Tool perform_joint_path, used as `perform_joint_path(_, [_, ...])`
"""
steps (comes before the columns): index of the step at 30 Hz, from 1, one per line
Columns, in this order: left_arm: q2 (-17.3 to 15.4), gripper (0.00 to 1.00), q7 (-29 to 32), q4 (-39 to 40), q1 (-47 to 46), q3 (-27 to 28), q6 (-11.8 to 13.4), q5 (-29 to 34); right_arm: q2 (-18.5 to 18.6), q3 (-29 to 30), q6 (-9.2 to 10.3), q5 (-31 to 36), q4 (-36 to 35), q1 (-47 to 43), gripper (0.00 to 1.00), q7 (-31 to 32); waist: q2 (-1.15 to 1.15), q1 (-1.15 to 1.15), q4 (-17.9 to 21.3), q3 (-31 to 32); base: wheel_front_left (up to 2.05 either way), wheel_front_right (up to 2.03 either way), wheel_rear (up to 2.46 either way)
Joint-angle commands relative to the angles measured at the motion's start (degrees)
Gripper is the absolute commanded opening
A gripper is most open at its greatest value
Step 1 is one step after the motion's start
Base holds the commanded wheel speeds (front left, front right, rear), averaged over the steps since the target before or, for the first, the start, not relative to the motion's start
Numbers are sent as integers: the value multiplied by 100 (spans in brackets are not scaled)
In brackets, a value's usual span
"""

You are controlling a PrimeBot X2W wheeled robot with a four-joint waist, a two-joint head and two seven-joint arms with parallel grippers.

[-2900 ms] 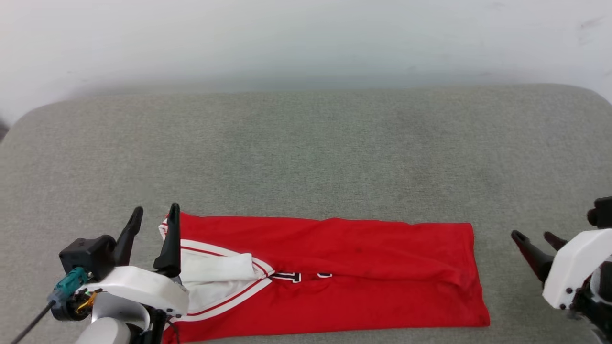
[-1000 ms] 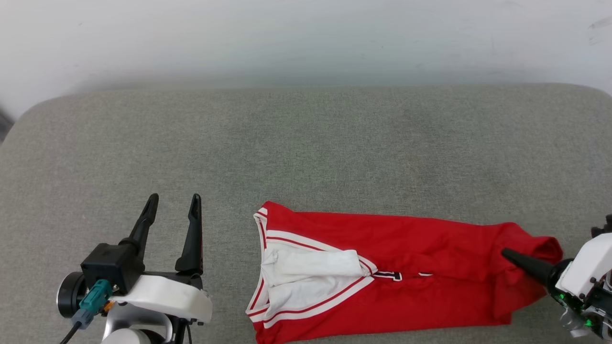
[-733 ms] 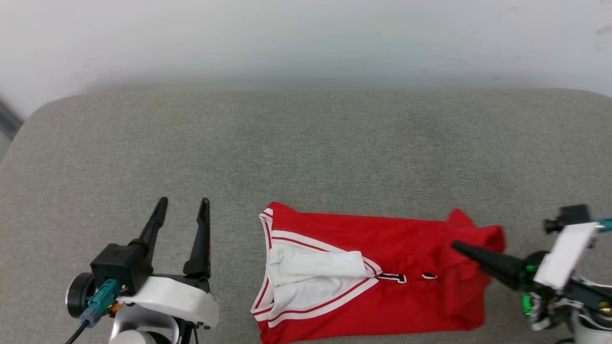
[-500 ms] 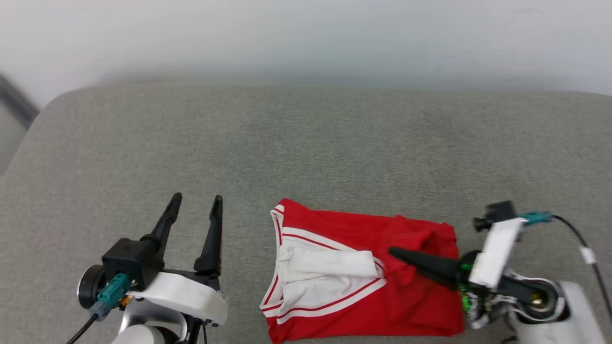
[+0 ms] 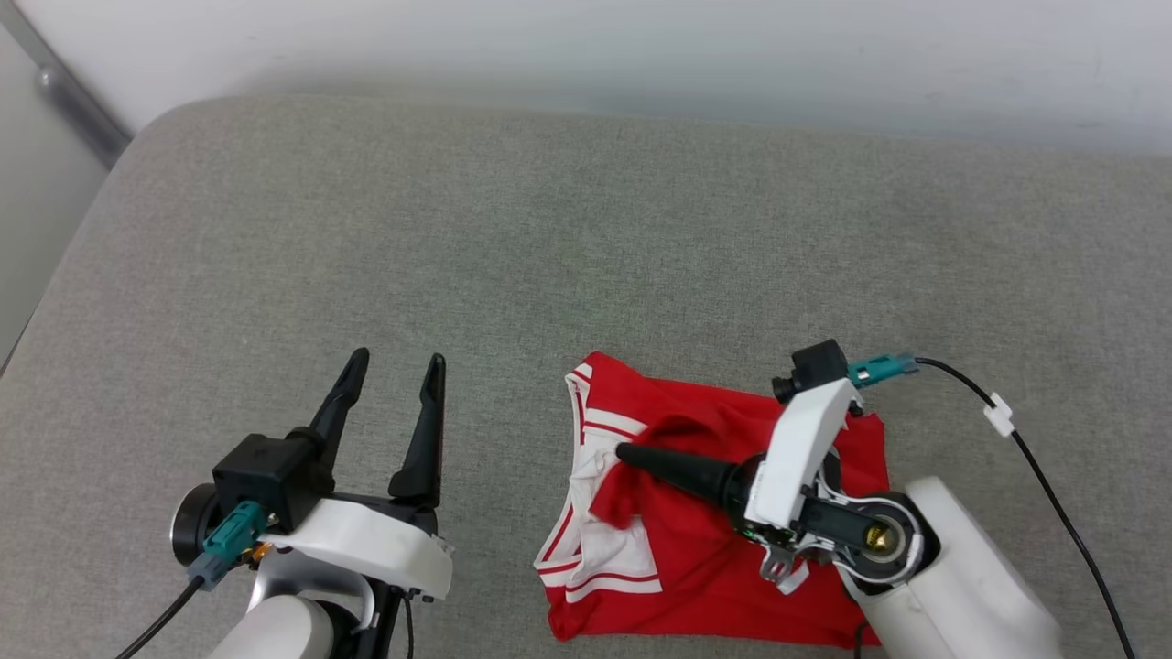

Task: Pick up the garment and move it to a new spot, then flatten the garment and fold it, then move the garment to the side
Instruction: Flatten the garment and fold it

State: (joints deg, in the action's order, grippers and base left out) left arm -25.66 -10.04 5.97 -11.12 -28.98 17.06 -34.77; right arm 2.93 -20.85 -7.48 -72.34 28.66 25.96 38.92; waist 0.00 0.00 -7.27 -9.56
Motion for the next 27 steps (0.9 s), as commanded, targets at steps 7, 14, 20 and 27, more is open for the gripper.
perform_joint_path(7, [2,100,-85,-113,-77,62,-25,-54,95,-535,-1,196,-322,287,100,-167,0,0,84,13,0,0,0])
perform_joint_path(14, [-20,100,-123,-170,31,85,37,-76,827,-1039,-1,1378,-1133,306,100,-1121,0,0,264,165,0,0,0])
perform_joint_path(20, [-59,100,-170,-222,165,188,163,-106,1433,-717,0,3394,-1099,-6,100,-2064,0,0,492,282,0,0,0])
perform_joint_path(27, [-121,100,-228,-260,337,321,343,-113,1357,983,-1,5125,-1609,-828,100,-2670,0,0,698,407,0,0,0])
